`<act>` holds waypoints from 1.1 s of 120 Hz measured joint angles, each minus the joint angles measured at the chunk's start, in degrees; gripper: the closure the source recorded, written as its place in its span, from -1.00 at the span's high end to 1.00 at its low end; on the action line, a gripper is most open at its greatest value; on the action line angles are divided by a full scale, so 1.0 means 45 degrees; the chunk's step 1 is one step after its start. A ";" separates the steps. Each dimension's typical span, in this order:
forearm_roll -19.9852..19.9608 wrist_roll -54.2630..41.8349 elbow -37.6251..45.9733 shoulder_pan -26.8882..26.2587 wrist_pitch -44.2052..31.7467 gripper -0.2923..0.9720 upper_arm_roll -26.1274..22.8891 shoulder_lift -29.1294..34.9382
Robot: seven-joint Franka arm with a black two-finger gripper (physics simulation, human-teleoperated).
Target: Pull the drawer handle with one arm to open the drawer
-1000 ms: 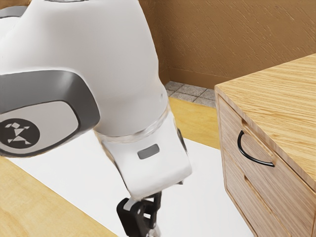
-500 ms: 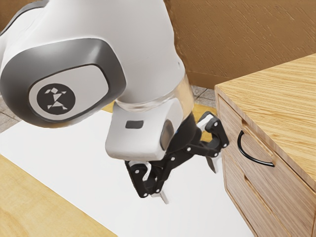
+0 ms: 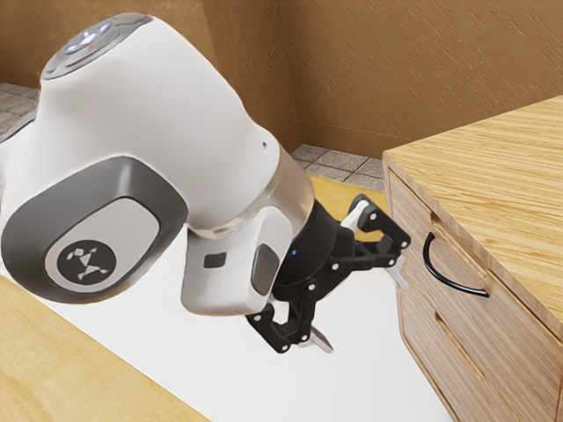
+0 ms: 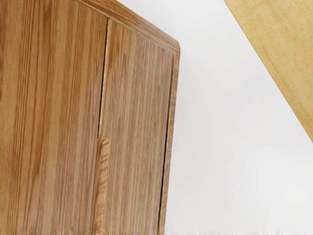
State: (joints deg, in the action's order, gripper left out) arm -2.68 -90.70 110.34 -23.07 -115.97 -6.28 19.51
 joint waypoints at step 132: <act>0.0203 -0.0245 0.0213 0.0229 -0.2703 0.51 0.0067 -0.1336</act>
State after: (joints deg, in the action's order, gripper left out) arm -1.77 -91.80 111.30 -22.04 -128.13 -5.98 13.50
